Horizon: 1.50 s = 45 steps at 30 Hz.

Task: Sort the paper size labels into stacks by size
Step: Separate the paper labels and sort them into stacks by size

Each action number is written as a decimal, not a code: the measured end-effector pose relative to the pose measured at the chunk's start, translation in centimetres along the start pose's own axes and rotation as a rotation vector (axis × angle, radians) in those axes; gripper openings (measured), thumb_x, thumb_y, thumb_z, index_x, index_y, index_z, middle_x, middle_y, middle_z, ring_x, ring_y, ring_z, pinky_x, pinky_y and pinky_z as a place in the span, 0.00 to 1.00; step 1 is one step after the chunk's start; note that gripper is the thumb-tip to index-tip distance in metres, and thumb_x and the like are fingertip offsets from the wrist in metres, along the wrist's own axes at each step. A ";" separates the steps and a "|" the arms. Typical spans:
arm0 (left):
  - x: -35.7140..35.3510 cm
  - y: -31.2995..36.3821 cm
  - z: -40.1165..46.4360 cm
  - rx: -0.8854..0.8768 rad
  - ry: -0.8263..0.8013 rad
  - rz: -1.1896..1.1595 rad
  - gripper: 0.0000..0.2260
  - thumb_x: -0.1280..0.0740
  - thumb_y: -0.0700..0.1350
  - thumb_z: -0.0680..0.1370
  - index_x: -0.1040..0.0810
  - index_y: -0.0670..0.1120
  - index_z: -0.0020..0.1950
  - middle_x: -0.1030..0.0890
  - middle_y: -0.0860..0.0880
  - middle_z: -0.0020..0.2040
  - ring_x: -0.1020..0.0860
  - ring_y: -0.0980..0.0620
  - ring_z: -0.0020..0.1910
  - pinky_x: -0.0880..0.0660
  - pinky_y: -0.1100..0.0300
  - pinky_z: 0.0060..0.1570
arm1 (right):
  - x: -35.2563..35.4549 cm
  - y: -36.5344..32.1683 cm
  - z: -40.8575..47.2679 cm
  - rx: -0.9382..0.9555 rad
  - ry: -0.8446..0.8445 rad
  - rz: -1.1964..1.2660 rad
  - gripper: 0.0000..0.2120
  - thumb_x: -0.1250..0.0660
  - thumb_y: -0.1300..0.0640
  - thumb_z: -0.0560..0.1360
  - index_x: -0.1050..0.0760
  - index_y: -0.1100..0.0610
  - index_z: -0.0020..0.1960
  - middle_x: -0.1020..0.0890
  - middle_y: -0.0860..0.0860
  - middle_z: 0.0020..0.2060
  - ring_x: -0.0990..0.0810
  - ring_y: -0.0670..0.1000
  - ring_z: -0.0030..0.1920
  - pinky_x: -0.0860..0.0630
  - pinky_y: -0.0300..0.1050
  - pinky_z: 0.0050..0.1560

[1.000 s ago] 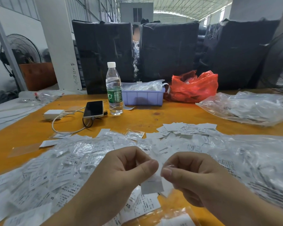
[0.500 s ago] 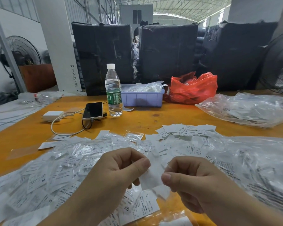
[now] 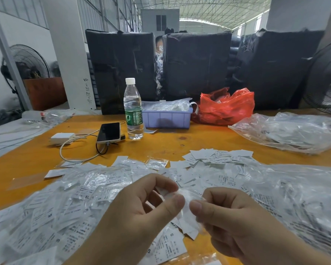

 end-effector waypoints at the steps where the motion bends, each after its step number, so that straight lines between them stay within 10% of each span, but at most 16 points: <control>1: -0.3 -0.2 0.0 0.022 -0.016 0.002 0.23 0.31 0.70 0.58 0.22 0.67 0.51 0.19 0.56 0.38 0.22 0.56 0.32 0.26 0.64 0.36 | 0.0 0.1 0.0 -0.011 -0.002 0.010 0.14 0.21 0.51 0.59 0.24 0.57 0.29 0.34 0.52 0.21 0.44 0.47 0.19 0.46 0.35 0.23; 9: -0.7 -1.9 1.0 0.116 -0.008 -0.209 0.15 0.25 0.48 0.61 0.17 0.60 0.46 0.19 0.48 0.33 0.21 0.53 0.31 0.24 0.56 0.38 | -1.0 0.9 -0.2 -0.117 -0.105 0.031 0.12 0.22 0.53 0.62 0.21 0.60 0.35 0.34 0.62 0.29 0.47 0.48 0.20 0.46 0.34 0.22; 14: -0.4 -1.8 0.8 0.097 -0.011 -0.225 0.19 0.26 0.57 0.57 0.17 0.60 0.48 0.19 0.50 0.32 0.21 0.53 0.34 0.25 0.58 0.38 | -1.0 1.0 -0.3 -0.127 -0.100 0.063 0.06 0.24 0.60 0.63 0.20 0.59 0.36 0.25 0.57 0.27 0.39 0.45 0.18 0.42 0.33 0.21; 20: -0.6 -1.8 0.9 0.128 -0.023 -0.338 0.23 0.21 0.54 0.54 0.17 0.59 0.48 0.16 0.51 0.40 0.19 0.51 0.33 0.23 0.60 0.38 | 0.4 0.8 0.0 -0.096 0.041 0.146 0.13 0.18 0.62 0.61 0.23 0.58 0.32 0.39 0.52 0.22 0.46 0.46 0.19 0.43 0.33 0.21; 28: -1.1 -1.2 0.5 0.100 -0.041 -0.323 0.23 0.22 0.50 0.55 0.17 0.59 0.49 0.16 0.48 0.37 0.18 0.49 0.34 0.22 0.54 0.40 | -0.5 0.6 -0.5 -0.101 -0.011 0.124 0.10 0.19 0.62 0.62 0.21 0.59 0.33 0.25 0.57 0.25 0.42 0.45 0.17 0.43 0.32 0.20; 33: -0.8 -0.5 0.3 0.070 -0.031 -0.209 0.21 0.26 0.53 0.57 0.19 0.63 0.50 0.19 0.49 0.33 0.22 0.50 0.34 0.24 0.51 0.42 | 0.0 0.4 -0.5 -0.077 0.042 -0.008 0.18 0.22 0.53 0.58 0.23 0.65 0.37 0.40 0.69 0.31 0.48 0.47 0.20 0.45 0.32 0.22; 45: -0.5 -0.4 0.3 0.073 -0.036 -0.238 0.17 0.25 0.44 0.64 0.18 0.60 0.50 0.17 0.46 0.35 0.17 0.49 0.36 0.22 0.62 0.40 | -0.4 -0.3 -0.7 -0.002 0.076 -0.087 0.07 0.20 0.60 0.62 0.17 0.59 0.36 0.17 0.60 0.32 0.42 0.46 0.17 0.43 0.32 0.21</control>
Point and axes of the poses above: each hand's wrist, its own z-axis towards the middle knuckle, its own x-axis out of the back of the hand, y = z × x, the point moved 9 cm from there along z, towards the middle knuckle
